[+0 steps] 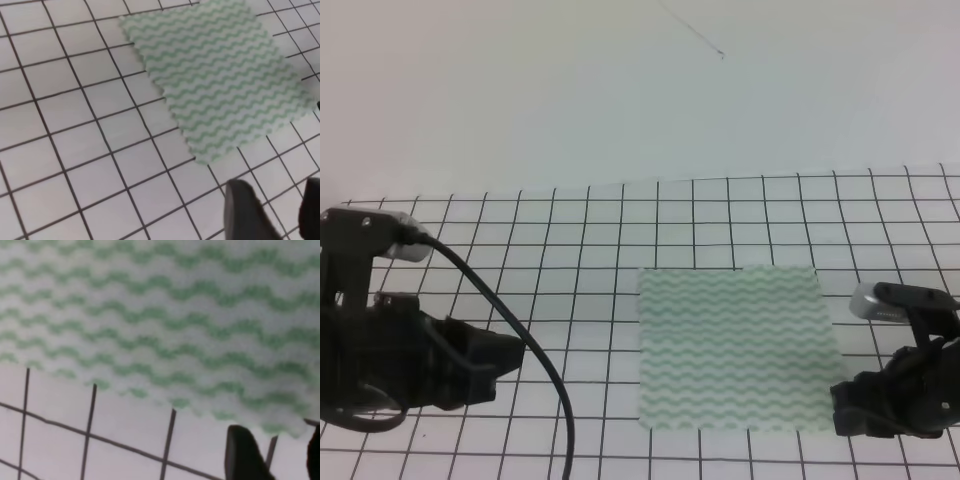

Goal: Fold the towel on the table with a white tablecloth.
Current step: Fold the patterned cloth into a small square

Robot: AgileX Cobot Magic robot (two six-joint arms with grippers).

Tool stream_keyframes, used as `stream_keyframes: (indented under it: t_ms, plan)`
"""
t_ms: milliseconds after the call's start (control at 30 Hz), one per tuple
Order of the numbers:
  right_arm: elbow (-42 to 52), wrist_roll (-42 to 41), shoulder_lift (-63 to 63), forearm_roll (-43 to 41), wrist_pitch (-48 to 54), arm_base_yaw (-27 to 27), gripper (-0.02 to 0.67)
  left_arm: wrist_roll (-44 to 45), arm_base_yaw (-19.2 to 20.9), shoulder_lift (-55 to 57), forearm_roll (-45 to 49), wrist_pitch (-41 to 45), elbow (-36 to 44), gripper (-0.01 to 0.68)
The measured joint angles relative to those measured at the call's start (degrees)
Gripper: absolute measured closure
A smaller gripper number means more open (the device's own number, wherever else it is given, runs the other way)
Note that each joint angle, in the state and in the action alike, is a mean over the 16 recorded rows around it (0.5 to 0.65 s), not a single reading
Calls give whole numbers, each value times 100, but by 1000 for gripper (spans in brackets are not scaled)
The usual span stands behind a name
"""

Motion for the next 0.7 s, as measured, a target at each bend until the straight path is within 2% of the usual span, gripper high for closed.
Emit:
stream_keyframes:
  t_ms: [233, 700]
  plan:
    - [-50, 14, 170, 51, -103, 0, 369, -61, 0, 0, 31, 55, 0, 432]
    - [-508, 34, 246, 64, 26, 0, 370, -98, 0, 0, 28, 178, 0, 426]
